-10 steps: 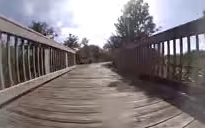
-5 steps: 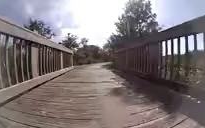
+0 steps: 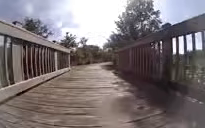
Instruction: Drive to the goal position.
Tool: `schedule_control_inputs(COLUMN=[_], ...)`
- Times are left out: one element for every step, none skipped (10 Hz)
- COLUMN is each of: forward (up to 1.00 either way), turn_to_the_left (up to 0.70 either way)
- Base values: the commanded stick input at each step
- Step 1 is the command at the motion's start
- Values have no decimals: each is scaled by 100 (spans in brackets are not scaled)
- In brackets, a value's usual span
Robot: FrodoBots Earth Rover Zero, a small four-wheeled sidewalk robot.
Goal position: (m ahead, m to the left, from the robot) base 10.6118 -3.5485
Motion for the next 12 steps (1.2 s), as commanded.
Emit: schedule_control_inputs(forward=[85,85,85,85,85,85,85,85,85,85,85,85], turn_to_the_left=[0,0,0,0,0,0,0,0,0,0,0,0])
